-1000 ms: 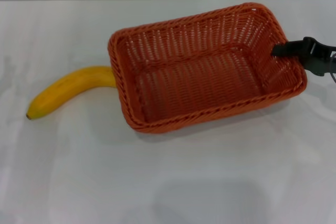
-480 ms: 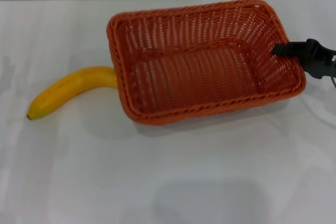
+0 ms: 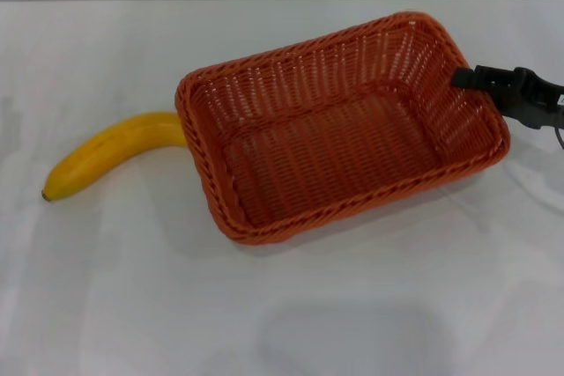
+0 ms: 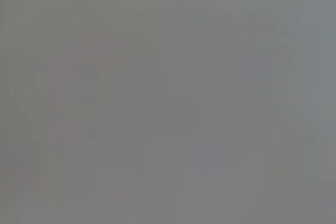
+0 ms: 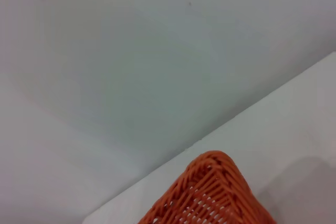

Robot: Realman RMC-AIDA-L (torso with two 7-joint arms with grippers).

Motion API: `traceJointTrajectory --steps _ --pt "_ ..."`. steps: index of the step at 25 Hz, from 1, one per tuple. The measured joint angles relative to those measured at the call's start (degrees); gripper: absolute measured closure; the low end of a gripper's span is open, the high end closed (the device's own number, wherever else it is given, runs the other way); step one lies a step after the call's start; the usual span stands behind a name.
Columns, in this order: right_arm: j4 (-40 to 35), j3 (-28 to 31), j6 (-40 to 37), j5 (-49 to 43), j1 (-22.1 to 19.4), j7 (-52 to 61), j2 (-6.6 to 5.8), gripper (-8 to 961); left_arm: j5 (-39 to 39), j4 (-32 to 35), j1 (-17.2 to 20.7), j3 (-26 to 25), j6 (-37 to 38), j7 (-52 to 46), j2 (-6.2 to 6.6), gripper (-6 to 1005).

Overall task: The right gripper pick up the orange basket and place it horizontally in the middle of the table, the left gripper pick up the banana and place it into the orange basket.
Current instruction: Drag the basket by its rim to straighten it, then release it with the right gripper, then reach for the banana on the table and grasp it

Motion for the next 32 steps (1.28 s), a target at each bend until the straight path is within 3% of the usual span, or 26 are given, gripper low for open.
traceJointTrajectory --steps 5,8,17,27,32 --pt "0.3 1.2 -0.5 0.2 0.0 0.0 -0.06 504 0.2 -0.6 0.1 0.0 0.1 0.1 -0.08 337" --pt "-0.1 4.3 0.1 0.4 -0.6 -0.4 -0.1 258 0.2 -0.6 0.3 0.0 0.1 0.3 -0.08 369" --pt "0.5 19.0 5.2 5.0 -1.9 -10.9 -0.13 112 -0.1 -0.6 1.5 -0.1 -0.3 0.5 -0.09 396" --pt "9.9 21.7 5.7 26.5 -3.1 -48.5 0.04 79 0.8 -0.6 1.1 0.0 -2.5 -0.7 -0.06 396" --pt "18.0 21.8 7.7 36.0 -2.0 -73.8 0.19 79 5.9 -4.7 -0.7 0.0 -7.5 -10.3 0.24 394"
